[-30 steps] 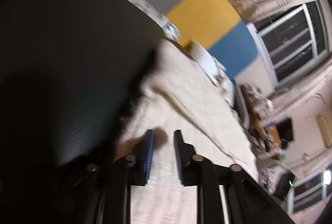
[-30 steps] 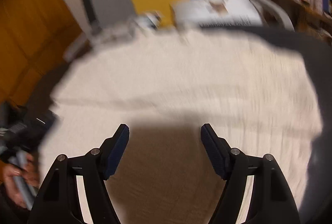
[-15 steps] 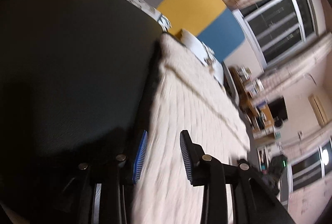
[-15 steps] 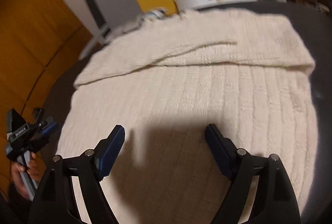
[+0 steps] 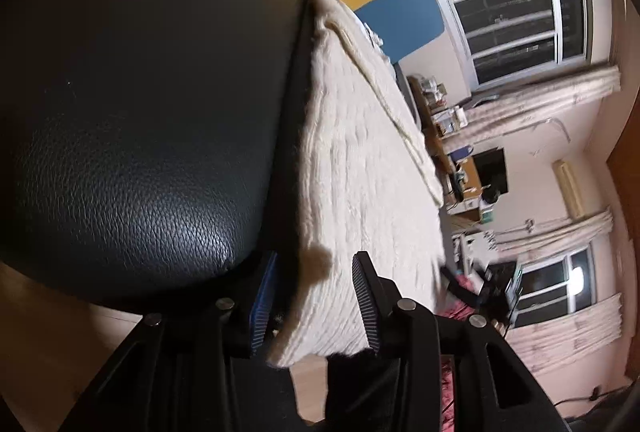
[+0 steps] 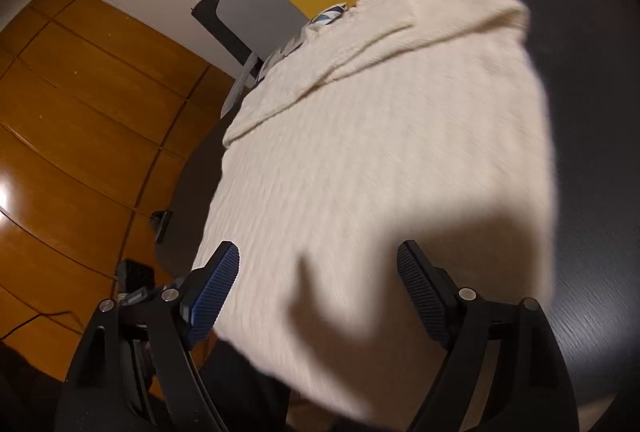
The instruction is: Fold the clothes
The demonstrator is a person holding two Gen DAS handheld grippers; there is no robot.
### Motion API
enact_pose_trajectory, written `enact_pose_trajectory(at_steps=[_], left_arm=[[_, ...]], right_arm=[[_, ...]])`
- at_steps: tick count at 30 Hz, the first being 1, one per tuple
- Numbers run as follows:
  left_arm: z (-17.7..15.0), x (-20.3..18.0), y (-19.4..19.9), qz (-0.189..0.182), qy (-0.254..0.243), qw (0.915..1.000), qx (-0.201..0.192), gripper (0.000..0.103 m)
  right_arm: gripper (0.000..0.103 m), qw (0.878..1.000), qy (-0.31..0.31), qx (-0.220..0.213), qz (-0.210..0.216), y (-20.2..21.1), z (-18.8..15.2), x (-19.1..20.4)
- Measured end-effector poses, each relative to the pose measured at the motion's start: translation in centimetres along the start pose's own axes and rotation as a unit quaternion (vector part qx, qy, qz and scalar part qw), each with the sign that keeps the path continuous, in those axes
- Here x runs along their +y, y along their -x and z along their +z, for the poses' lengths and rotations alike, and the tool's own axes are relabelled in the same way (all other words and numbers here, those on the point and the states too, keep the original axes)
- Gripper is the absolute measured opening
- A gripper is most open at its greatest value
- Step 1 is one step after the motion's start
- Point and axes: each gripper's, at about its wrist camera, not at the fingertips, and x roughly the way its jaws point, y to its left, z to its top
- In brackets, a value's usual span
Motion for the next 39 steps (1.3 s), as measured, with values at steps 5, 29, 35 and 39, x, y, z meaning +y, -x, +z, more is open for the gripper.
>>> enact_pose_trajectory(at_steps=[5, 29, 35, 39], left_arm=[[0.5, 1.6, -0.6, -0.069, 0.059, 0.9959, 0.006, 0.04], [0.9, -1.6, -4.1, -0.096, -0.003, 0.9902, 0.101, 0.04], [0.5, -1.9, -3.6, -0.038, -0.032, 0.9936, 0.101, 0.007], [0.1, -3.3, -3.4, -0.004, -0.068, 0.9941, 0.084, 0.006]], right_arm=[[0.087, 0.999, -0.047, -0.026, 0.001, 3.9, -1.5, -3.1], [0.1, 0.99, -0.085, 0.043, 0.102, 3.1, -2.6, -5.2], [0.013, 0.995, 0.022, 0.074, -0.058, 1.9, -2.6, -1.7], [0.01, 0.995, 0.009, 0.079, -0.061, 2.0, -3.2, -2.7]])
